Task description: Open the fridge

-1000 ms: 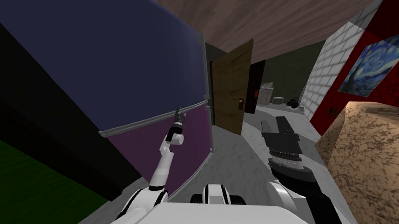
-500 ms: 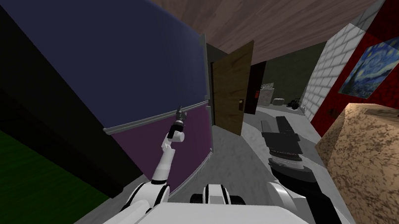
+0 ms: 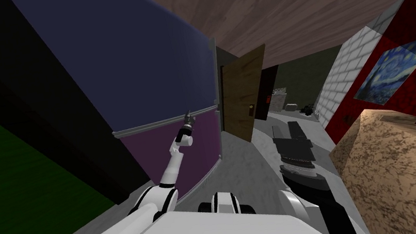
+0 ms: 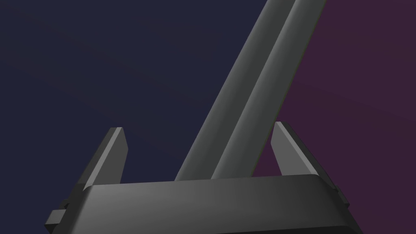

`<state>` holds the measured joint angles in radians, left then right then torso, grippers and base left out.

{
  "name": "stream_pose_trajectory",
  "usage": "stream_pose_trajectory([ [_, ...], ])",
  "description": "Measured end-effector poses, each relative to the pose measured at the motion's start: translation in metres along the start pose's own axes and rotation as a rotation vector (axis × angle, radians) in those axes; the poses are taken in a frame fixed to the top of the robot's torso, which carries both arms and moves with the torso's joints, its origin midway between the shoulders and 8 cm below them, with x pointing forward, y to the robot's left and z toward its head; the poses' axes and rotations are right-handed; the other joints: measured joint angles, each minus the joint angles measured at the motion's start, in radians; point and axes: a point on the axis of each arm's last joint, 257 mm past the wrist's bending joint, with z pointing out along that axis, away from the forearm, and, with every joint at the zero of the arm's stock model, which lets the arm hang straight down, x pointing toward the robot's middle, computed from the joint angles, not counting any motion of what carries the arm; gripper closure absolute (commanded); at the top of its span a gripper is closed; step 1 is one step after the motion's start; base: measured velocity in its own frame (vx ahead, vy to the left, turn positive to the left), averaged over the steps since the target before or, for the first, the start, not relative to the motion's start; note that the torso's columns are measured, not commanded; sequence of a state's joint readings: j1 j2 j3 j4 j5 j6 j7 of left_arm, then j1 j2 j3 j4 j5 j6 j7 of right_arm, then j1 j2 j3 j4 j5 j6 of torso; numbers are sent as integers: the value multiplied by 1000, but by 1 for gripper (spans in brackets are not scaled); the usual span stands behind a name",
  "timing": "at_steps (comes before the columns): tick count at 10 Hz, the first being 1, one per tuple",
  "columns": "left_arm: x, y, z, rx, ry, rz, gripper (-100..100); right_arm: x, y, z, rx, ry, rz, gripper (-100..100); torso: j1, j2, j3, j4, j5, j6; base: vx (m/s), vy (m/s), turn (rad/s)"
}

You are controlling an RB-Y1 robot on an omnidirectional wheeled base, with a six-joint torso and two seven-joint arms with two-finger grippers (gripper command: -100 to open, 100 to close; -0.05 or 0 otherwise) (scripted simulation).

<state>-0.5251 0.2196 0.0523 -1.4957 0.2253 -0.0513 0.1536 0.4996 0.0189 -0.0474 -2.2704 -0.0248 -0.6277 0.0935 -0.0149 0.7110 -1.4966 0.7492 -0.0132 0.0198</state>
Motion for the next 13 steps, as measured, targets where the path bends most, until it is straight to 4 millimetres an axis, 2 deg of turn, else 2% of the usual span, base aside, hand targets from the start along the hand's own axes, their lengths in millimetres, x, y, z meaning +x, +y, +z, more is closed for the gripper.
stream_pose_trajectory([
  [5,1,-1,1,-2,1,0,-100,0,0,0,0,0,0,0,-1,1,0,1,-1,1,-2,-13,21],
  [8,-4,1,10,-43,-17,-26,-100,0,0,0,0,0,0,0,7,11,9,-10,8,-11,37,-70,16],
  [13,-8,6,19,-102,-37,-64,-100,0,0,0,0,0,0,0,5,4,3,-6,5,-6,14,-41,21],
])
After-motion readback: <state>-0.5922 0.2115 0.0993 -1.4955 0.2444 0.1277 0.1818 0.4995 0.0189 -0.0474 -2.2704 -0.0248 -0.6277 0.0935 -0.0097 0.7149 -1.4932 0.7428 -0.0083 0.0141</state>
